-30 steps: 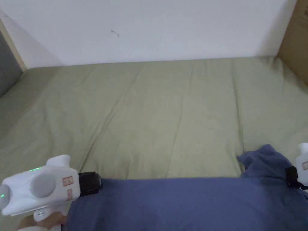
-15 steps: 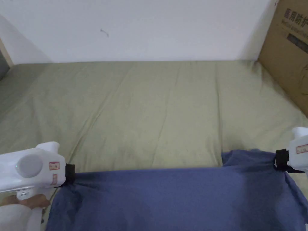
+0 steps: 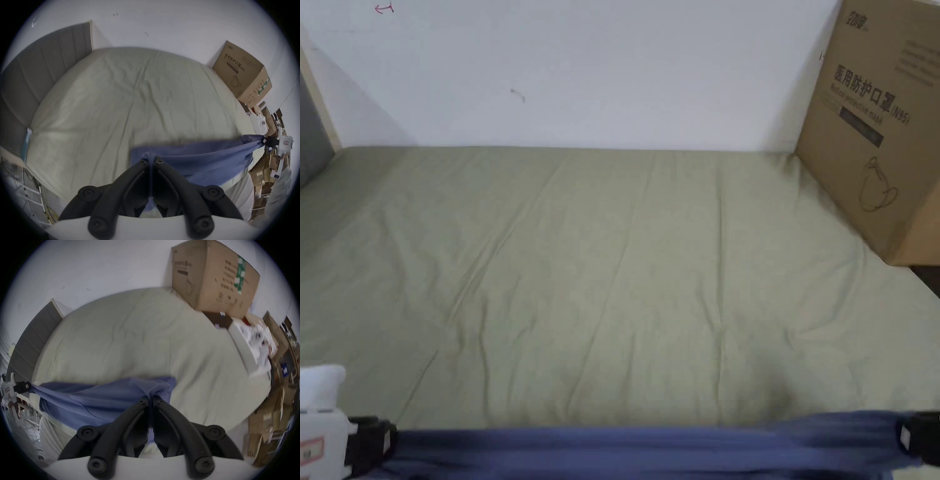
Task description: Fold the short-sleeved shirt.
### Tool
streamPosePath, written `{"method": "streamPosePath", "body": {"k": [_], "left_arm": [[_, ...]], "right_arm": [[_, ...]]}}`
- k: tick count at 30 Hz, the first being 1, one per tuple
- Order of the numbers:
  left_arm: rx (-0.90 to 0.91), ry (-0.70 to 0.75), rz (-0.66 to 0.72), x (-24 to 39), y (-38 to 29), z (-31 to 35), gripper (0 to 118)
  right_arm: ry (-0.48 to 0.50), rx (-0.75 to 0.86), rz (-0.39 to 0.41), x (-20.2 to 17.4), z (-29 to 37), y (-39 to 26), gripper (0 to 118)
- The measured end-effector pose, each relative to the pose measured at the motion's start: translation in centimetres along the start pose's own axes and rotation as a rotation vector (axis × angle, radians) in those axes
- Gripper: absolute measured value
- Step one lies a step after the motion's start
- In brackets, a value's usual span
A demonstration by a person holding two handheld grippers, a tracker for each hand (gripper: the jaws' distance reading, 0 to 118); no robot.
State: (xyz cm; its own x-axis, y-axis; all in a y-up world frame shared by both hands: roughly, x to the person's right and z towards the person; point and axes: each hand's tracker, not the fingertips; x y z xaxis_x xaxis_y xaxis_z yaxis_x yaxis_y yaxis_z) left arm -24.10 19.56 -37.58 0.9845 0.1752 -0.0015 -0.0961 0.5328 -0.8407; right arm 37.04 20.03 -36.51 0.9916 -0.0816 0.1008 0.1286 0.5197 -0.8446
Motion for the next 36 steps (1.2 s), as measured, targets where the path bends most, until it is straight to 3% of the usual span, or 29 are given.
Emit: {"method": "streamPosePath", "body": {"k": [2, 4, 5, 6, 7, 8, 12, 17, 18, 19, 20, 21, 23, 24, 25, 29, 30, 31, 32, 33, 34, 36], "left_arm": [[-0.082, 0.017, 0.020, -0.2, -3.4, -1.6, 2], [-0.124, 0.015, 0.042, -0.5, -5.8, -3.0, 8], [-0.130, 0.019, 0.041, -0.6, -6.5, -3.5, 32], [-0.135, 0.033, 0.054, -0.7, -6.9, -3.6, 55], [-0.142, 0.071, 0.066, -1.6, -6.9, -4.3, 68], [-0.139, 0.086, 0.067, -1.7, -6.9, -3.7, 75], [-0.026, 0.004, 0.154, -3.1, -6.5, -0.2, 84], [0.044, 0.006, 0.179, -3.4, -7.0, 2.6, 79], [0.081, -0.006, 0.181, -3.4, -7.5, 2.9, 67], [0.081, -0.020, 0.181, -2.8, -8.3, 3.4, 44], [0.071, -0.037, 0.206, -2.8, -8.7, 3.2, 2], [0.078, -0.040, 0.239, -3.1, -9.3, 3.1, 0], [0.050, -0.075, 0.271, -3.1, -10.5, 2.9, 0], [0.050, -0.063, 0.273, -3.1, -10.9, 2.8, 0], [0.056, -0.053, 0.274, -3.2, -11.2, 2.8, 0], [0.084, -0.064, 0.353, -5.9, -11.0, 2.1, 1], [0.086, -0.073, 0.385, -6.3, -11.0, 2.0, 10], [0.079, -0.087, 0.413, -7.0, -10.5, 1.8, 34], [0.074, -0.106, 0.439, -7.4, -10.4, 1.3, 68], [0.061, -0.133, 0.456, -7.7, -10.3, 0.7, 86], [0.058, -0.174, 0.489, -8.2, -10.3, -0.1, 98], [0.031, -0.239, 0.577, -8.8, -10.1, -1.4, 100]], "right_arm": [[-0.013, -0.063, -0.048, 0.3, -1.5, -3.8, 4], [-0.013, -0.097, -0.034, 0.1, -3.1, -6.4, 5], [-0.012, -0.091, -0.023, 0.1, -3.8, -7.5, 20], [-0.034, -0.101, -0.017, -0.1, -4.1, -7.9, 44], [-0.090, -0.108, -0.022, -0.5, -3.9, -8.2, 72], [-0.095, -0.088, -0.029, 0.0, -4.2, -8.3, 88], [-0.076, 0.052, -0.093, -1.2, -0.8, -7.2, 88], [0.007, 0.273, -0.089, -6.3, 3.7, -6.7, 83], [0.028, 0.277, -0.070, -7.7, 4.0, -6.8, 74], [0.067, 0.287, -0.057, -9.0, 4.1, -6.9, 51], [0.104, 0.306, -0.063, -10.8, 4.2, -7.4, 10], [0.115, 0.289, -0.078, -12.0, 3.9, -7.5, 4], [0.204, 0.275, -0.018, -14.8, 3.2, -7.6, 3], [0.169, 0.279, -0.014, -16.3, 3.0, -7.8, 3], [0.157, 0.274, 0.041, -17.8, 2.7, -7.9, 2], [0.257, 0.230, 0.133, -22.8, 1.6, -8.4, 2], [0.262, 0.222, 0.152, -23.7, 1.3, -8.5, 2], [0.266, 0.222, 0.168, -24.6, 1.2, -8.5, 2], [0.272, 0.219, 0.173, -25.3, 1.1, -8.5, 3], [0.285, 0.211, 0.179, -25.8, 0.9, -8.6, 3], [0.299, 0.202, 0.187, -26.2, 0.8, -8.6, 2], [0.300, 0.193, 0.202, -27.0, 0.9, -8.7, 2]]}}
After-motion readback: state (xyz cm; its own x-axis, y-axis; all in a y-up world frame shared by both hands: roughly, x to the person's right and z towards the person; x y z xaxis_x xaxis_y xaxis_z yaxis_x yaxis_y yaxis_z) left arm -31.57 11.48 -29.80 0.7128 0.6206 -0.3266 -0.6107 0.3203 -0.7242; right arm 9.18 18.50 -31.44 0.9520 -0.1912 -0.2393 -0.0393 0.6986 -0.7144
